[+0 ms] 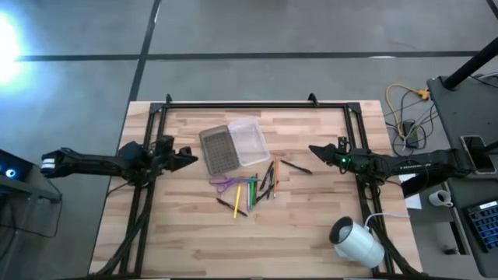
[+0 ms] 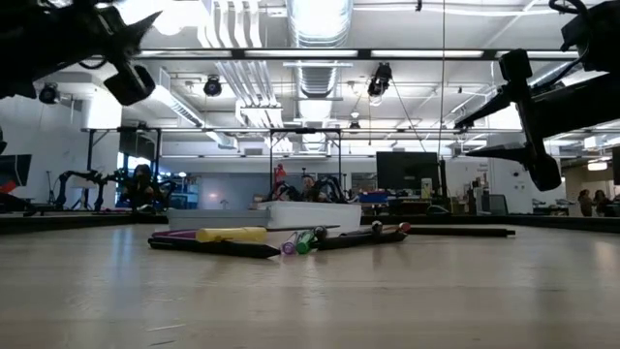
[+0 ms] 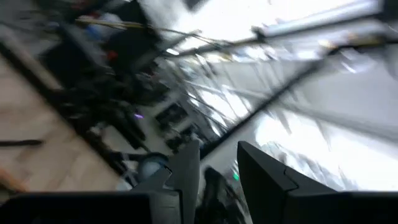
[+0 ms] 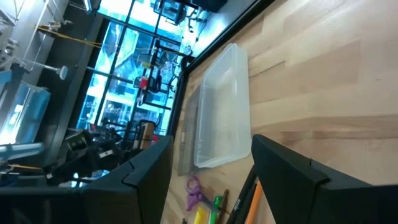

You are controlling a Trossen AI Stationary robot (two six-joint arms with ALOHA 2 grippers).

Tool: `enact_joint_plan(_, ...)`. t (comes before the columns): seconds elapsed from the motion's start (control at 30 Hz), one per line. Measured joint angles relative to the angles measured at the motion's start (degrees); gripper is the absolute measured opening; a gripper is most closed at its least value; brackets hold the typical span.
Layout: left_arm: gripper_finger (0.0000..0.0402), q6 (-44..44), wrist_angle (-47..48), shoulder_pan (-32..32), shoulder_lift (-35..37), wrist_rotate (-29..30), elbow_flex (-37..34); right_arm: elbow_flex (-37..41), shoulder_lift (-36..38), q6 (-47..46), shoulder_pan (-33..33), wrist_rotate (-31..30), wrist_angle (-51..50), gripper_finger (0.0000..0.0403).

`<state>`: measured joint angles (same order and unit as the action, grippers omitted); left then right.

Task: Pick & place school supplies into a supply box
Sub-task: Put the violet scissors into the supply box

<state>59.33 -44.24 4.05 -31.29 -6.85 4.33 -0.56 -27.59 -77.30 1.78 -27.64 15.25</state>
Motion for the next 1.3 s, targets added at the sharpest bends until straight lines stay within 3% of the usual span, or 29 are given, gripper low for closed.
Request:
enact_joint_plan(0.17,0.0093,-0.4,0.2,0.2,-7.9,4.4,7.1,0.0,0.0,0.0,0.0,0.0,0.0,0.021)
enact_joint_plan(0.3,0.0093,-10.0,5.5,0.2,-13.8,-0.9,12.8,0.0,0.0,0.0,0.0,-0.1,0.0,0.021)
enact_joint_plan(0.4,0.0093,-10.7,19.1,0.2,-17.1,-3.3,17.7,0.0,0.0,0.0,0.0,-0.2,0.0,0.021)
enact_joint_plan(0.5,0.0093,-14.8,39.1,0.2,-19.6,-3.5,24.6,0.0,0.0,0.0,0.0,-0.2,-0.3,0.021)
enact_joint_plan(0.63,0.0093,-25.6,63.5,0.1,-23.3,0.1,35.2,0.0,0.0,0.3,0.0,-0.2,-0.8,0.021)
enact_joint_plan(0.77,0.0093,-38.0,78.2,0.1,-27.8,2.5,43.9,0.0,0.0,0.1,0.0,0.1,-2.3,0.021)
enact_joint_plan(0.97,0.0093,-47.4,84.0,0.1,-34.6,2.7,48.4,0.0,0.0,0.6,0.0,0.9,-3.0,0.021)
enact_joint_plan(1.17,0.0097,-48.2,84.7,-0.4,-39.6,2.4,47.3,0.0,0.0,1.7,0.0,1.2,-3.0,0.021)
enact_joint_plan(1.3,0.0123,-47.8,84.3,-1.3,-40.3,2.0,47.3,0.0,0.0,1.9,0.0,1.3,-3.0,0.021)
